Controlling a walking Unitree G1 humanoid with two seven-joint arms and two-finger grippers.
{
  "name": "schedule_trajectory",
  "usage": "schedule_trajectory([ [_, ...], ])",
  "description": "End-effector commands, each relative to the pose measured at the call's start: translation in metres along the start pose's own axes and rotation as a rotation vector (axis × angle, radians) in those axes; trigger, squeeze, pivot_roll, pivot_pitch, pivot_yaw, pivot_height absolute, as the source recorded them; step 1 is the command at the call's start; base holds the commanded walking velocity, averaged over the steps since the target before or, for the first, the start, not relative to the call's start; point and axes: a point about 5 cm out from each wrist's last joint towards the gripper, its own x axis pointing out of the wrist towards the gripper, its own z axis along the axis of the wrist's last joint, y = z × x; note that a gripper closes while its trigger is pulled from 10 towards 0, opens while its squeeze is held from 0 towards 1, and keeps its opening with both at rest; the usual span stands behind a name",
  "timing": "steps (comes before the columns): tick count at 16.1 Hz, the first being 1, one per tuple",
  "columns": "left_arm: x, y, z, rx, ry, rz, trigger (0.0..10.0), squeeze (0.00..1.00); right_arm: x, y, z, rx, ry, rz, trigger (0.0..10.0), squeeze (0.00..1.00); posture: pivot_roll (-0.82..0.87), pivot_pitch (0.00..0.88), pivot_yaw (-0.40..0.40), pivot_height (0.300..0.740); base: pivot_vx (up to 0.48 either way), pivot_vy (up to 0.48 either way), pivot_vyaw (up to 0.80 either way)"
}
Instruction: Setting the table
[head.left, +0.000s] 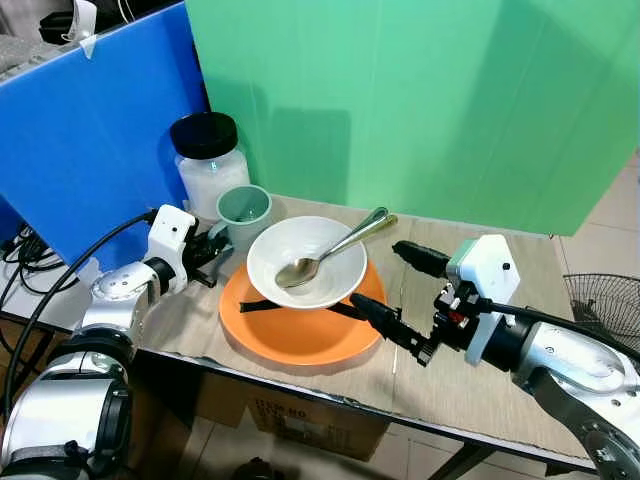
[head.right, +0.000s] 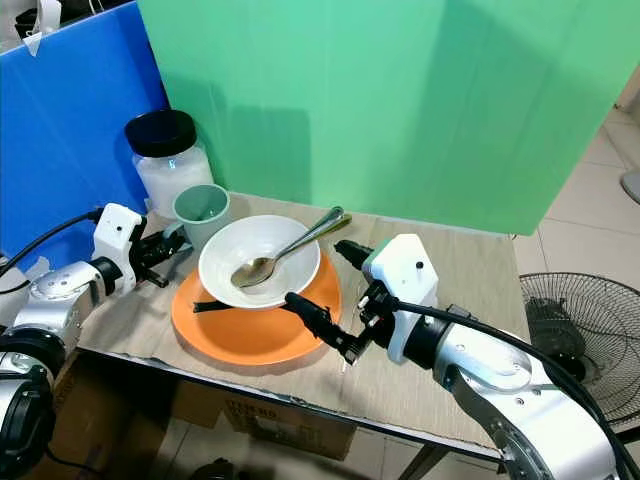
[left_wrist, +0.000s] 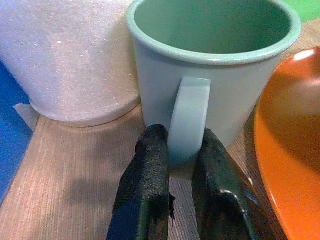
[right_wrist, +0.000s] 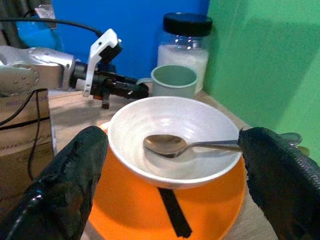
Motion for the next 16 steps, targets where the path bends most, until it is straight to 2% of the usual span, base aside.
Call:
schedule_trajectory([
  [1,-0.002,0.008,0.009,-0.006,-0.040,0.039,0.0,0.00,0.001,-0.005,0.004,-0.024,-0.028,-0.043,10.0,0.00,-0.02,0.000,0.082,0.727,0.000,0.000,0.00],
  [4,-0.003,0.012,0.024,0.011,-0.148,0.092,0.0,0.00,0.004,-0.020,0.009,-0.019,-0.093,-0.162,10.0,0.00,0.01,0.000,0.089,0.727,0.000,0.000,0.00],
  [7,-0.003,0.016,0.038,0.026,-0.229,0.158,0.0,0.00,0.012,-0.025,0.014,-0.021,-0.138,-0.191,10.0,0.00,0.04,0.000,0.084,0.727,0.000,0.000,0.00],
  [8,-0.005,0.020,0.053,0.041,-0.300,0.186,0.0,0.00,0.017,-0.030,0.018,-0.011,-0.181,-0.234,10.0,0.00,0.06,0.000,0.081,0.727,0.000,0.000,0.00],
  [11,-0.007,0.022,0.074,0.066,-0.393,0.199,0.0,0.00,0.018,-0.042,0.019,0.020,-0.211,-0.354,10.0,0.00,0.07,0.000,0.074,0.727,0.000,0.000,0.00],
  [12,-0.009,0.022,0.091,0.096,-0.454,0.204,0.0,0.00,0.016,-0.049,0.022,0.024,-0.234,-0.419,10.0,0.00,0.07,0.000,0.071,0.727,0.000,0.000,0.00],
  [13,-0.010,0.018,0.111,0.126,-0.523,0.196,0.0,0.00,0.015,-0.054,0.023,0.044,-0.253,-0.482,10.0,0.00,0.08,0.000,0.068,0.727,0.000,0.000,0.00],
  [14,-0.012,0.005,0.140,0.151,-0.615,0.153,0.0,0.00,0.011,-0.059,0.023,0.069,-0.286,-0.569,10.0,0.00,0.08,0.000,0.068,0.727,0.000,0.000,-0.74],
  [16,-0.012,-0.014,0.163,0.127,-0.694,0.110,0.0,0.00,0.009,-0.061,0.020,0.050,-0.275,-0.619,10.0,0.00,0.08,0.000,0.062,0.727,0.000,0.000,-0.76],
])
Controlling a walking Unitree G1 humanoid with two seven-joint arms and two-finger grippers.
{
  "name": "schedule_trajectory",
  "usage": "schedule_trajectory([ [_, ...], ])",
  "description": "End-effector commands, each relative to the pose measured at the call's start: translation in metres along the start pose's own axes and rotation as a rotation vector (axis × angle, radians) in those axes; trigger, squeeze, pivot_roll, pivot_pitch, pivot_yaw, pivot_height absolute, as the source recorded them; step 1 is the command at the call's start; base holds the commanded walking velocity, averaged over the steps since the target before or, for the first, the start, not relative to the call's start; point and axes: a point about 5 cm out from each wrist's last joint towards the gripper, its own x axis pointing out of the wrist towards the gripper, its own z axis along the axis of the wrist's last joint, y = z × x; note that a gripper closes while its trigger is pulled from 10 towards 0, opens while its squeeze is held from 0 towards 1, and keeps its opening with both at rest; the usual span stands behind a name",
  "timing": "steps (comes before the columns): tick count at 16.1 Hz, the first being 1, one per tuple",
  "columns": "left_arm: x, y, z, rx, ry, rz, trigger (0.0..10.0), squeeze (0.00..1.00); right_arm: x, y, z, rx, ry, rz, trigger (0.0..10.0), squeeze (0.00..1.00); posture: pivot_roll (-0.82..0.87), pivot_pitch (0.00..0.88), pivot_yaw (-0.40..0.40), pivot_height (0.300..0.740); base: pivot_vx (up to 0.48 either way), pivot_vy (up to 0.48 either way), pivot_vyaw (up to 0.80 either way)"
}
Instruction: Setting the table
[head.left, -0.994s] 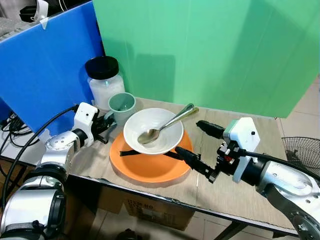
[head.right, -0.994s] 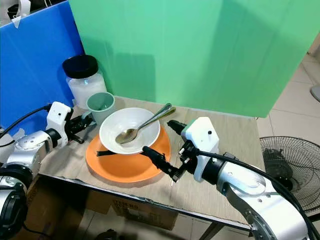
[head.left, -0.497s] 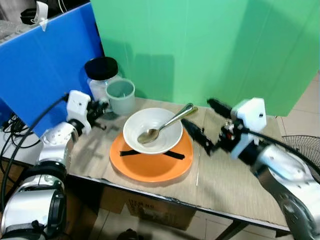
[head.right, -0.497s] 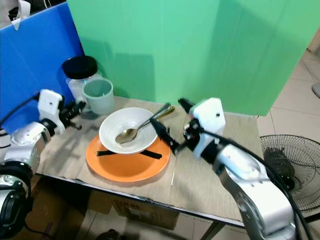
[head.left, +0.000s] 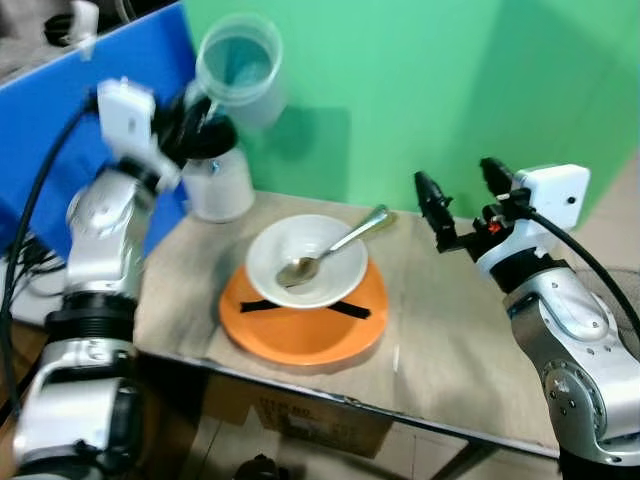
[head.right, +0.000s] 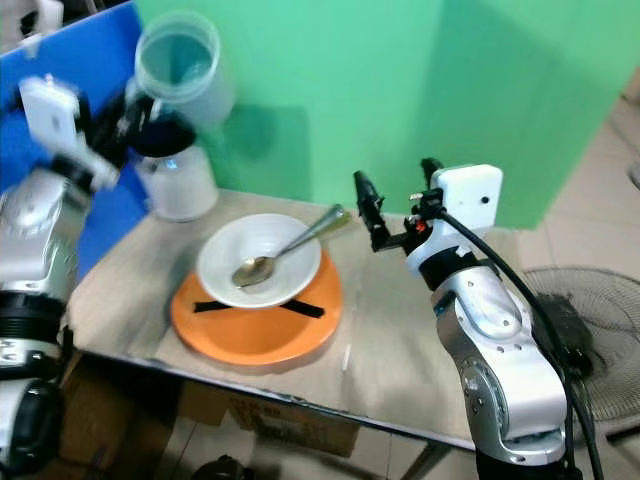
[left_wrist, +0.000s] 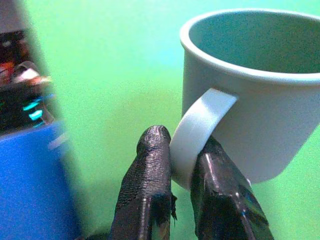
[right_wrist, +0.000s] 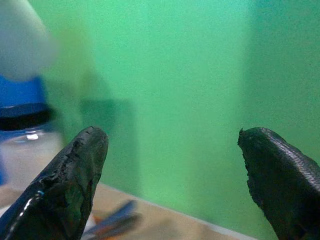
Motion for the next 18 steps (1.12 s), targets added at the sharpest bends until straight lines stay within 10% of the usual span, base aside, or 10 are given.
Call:
schedule_trajectory([
  [1,0.011,-0.032,0.022,-0.068,-0.078,-0.080,0.0,0.00,-0.004,-0.009,-0.001,-0.007,-0.001,-0.090,10.0,0.00,0.07,0.000,0.059,0.727,0.000,0.000,-0.76],
  [6,-0.007,-0.083,0.048,-0.134,-0.116,-0.118,0.4,0.00,-0.012,0.001,0.001,-0.044,-0.019,-0.136,10.0,0.00,0.07,0.000,0.050,0.727,0.000,0.000,-0.76],
  [7,-0.011,-0.092,0.055,-0.136,-0.120,-0.145,2.4,0.00,-0.012,0.003,0.001,-0.042,-0.025,-0.138,10.0,0.00,0.07,0.000,0.050,0.727,0.000,0.000,-0.77],
  [8,-0.011,-0.099,0.061,-0.161,-0.133,-0.141,8.2,0.00,-0.011,0.004,0.003,-0.044,-0.034,-0.140,10.0,0.00,0.07,0.000,0.047,0.727,0.000,0.000,-0.77],
  [9,-0.012,-0.111,0.059,-0.162,-0.119,-0.155,10.0,0.00,-0.010,0.005,0.002,-0.040,-0.031,-0.137,10.0,0.00,0.08,0.000,0.043,0.727,0.000,0.000,-0.78],
  [18,-0.060,-0.090,-0.012,-0.012,0.327,0.062,10.0,0.00,-0.012,-0.002,-0.022,-0.058,0.126,-0.169,10.0,0.00,0.10,0.000,0.023,0.727,0.000,0.000,-0.78],
])
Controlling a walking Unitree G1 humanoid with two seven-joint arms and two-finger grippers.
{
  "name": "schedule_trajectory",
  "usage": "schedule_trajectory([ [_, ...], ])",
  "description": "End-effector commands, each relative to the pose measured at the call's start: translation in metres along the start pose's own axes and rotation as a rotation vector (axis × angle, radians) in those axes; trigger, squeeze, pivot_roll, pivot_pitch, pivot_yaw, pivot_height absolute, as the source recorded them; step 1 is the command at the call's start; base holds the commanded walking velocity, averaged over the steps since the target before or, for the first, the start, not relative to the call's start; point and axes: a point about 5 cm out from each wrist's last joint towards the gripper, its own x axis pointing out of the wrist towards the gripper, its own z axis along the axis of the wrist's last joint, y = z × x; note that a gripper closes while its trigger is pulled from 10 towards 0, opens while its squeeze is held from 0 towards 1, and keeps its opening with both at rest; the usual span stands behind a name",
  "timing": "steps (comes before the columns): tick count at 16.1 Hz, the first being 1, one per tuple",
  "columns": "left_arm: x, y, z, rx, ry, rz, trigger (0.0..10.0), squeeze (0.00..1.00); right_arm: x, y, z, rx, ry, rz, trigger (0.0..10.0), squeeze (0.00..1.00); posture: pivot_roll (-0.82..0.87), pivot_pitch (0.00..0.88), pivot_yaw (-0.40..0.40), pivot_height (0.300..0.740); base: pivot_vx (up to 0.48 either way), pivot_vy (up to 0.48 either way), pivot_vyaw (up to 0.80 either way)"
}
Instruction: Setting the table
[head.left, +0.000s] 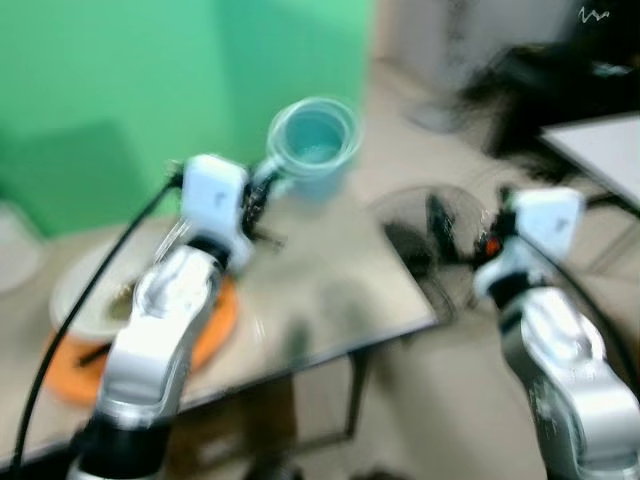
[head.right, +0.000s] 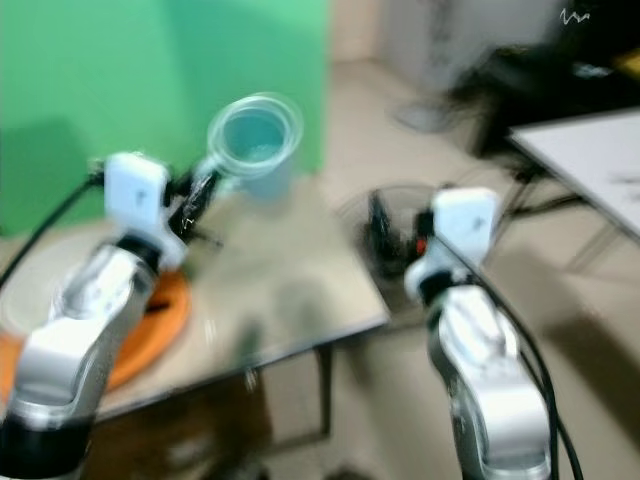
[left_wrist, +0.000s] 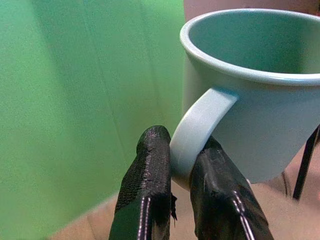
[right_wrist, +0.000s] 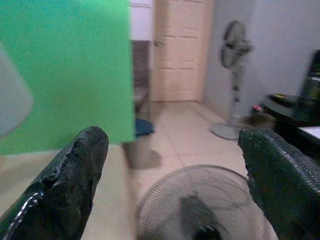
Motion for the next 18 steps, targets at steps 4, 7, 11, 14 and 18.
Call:
schedule_trajectory([
  [4,-0.015,-0.007,-0.016,0.005,0.054,-0.004,10.0,0.00,-0.011,-0.016,-0.024,-0.026,0.120,-0.071,10.0,0.00,0.09,0.000,0.024,0.727,0.000,0.000,-0.78],
  [7,-0.022,-0.009,-0.019,0.001,0.065,-0.008,10.0,0.00,-0.017,-0.017,-0.030,-0.019,0.152,-0.095,10.0,0.00,0.10,0.000,0.027,0.727,0.000,0.000,-0.78],
  [11,-0.021,-0.017,-0.014,-0.006,0.047,-0.034,10.0,0.00,-0.017,-0.015,-0.031,-0.011,0.166,-0.088,10.0,0.00,0.12,0.000,0.019,0.727,0.000,0.000,-0.78],
  [14,-0.020,-0.019,-0.019,0.015,0.062,-0.048,10.0,0.00,-0.016,-0.007,-0.035,-0.012,0.192,-0.048,10.0,0.00,0.11,0.000,0.029,0.727,0.000,-0.090,-0.78],
  [18,-0.018,-0.022,-0.019,0.007,0.060,-0.066,10.0,0.00,-0.020,-0.011,-0.036,-0.008,0.201,-0.072,10.0,0.00,0.09,0.000,0.035,0.727,0.000,-0.292,-0.78],
])
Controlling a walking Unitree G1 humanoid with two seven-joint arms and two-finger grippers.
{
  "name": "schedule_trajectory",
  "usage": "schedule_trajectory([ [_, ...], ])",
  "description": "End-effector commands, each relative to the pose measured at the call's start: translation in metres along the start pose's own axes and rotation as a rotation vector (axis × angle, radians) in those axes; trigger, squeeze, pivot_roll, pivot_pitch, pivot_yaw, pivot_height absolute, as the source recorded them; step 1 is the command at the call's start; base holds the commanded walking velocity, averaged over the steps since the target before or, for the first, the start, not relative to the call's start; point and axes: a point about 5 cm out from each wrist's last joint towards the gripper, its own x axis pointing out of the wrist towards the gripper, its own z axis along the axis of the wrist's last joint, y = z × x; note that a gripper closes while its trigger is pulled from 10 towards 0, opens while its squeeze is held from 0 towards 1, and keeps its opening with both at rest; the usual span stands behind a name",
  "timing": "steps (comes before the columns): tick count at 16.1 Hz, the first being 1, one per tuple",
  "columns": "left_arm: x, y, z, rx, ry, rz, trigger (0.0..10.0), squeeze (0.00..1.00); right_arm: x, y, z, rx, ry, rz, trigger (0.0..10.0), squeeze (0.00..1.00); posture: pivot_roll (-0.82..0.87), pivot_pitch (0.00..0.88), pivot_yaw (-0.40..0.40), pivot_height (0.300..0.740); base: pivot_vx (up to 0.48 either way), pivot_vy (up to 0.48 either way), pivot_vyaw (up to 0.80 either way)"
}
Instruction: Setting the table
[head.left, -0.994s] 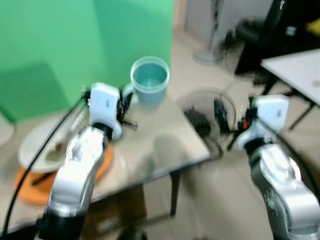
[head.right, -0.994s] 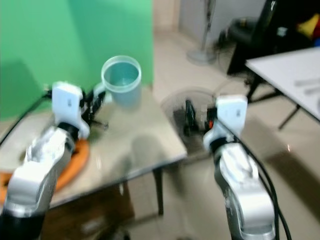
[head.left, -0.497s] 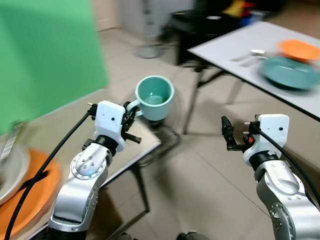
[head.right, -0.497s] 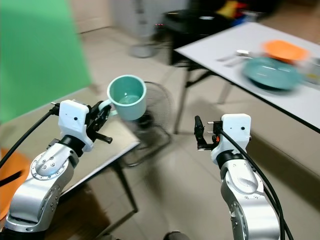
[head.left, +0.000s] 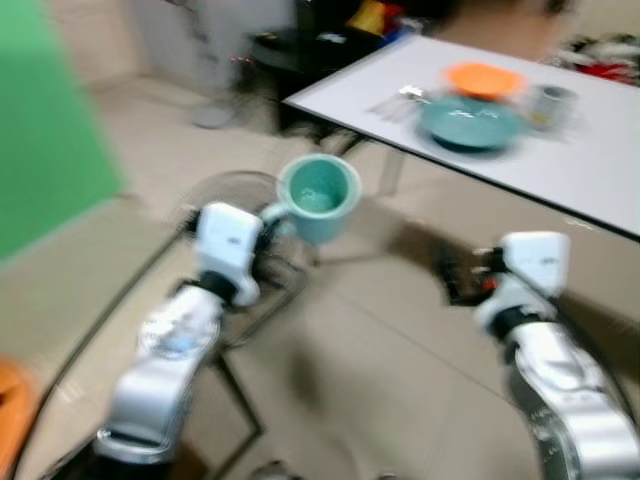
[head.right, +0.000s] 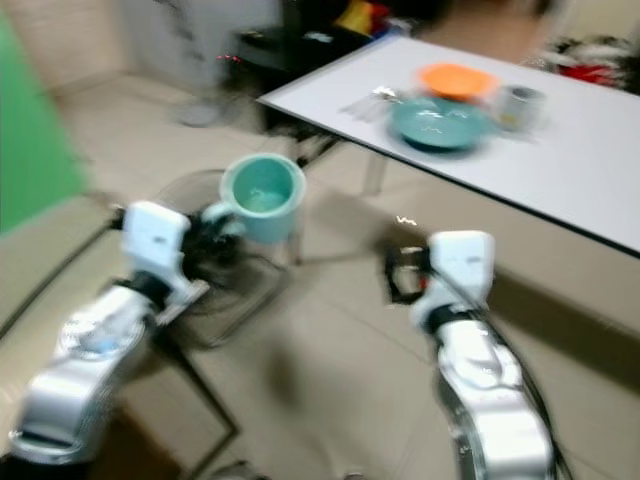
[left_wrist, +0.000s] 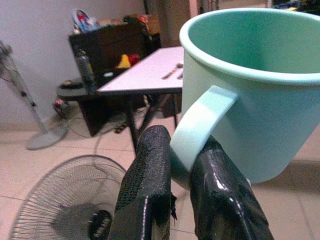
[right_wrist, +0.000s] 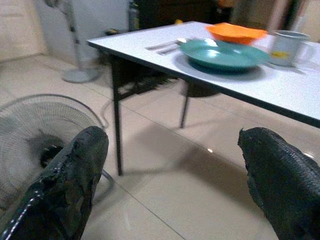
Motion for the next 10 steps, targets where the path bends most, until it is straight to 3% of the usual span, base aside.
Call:
schedule_trajectory([
  [1,0.002,-0.004,0.005,-0.002,-0.024,-0.013,10.0,0.00,-0.001,-0.006,0.004,-0.008,-0.011,-0.022,10.0,0.00,0.09,0.000,0.034,0.727,0.000,0.000,-0.78],
  [2,0.003,-0.004,0.004,-0.042,-0.026,-0.012,10.0,0.00,0.000,-0.005,0.004,-0.011,-0.011,-0.019,10.0,0.00,0.09,0.000,0.034,0.727,0.000,0.000,-0.78],
  [6,-0.001,-0.004,-0.005,-0.037,0.000,-0.020,10.0,0.00,-0.006,-0.007,0.002,-0.021,-0.001,-0.021,10.0,0.00,0.07,0.000,0.040,0.727,0.000,0.000,-0.76],
  [10,0.001,-0.003,-0.004,-0.055,-0.022,-0.036,10.0,0.00,-0.003,-0.003,0.005,-0.022,-0.016,0.000,10.0,0.00,0.06,0.000,0.044,0.727,0.128,0.000,-0.11],
])
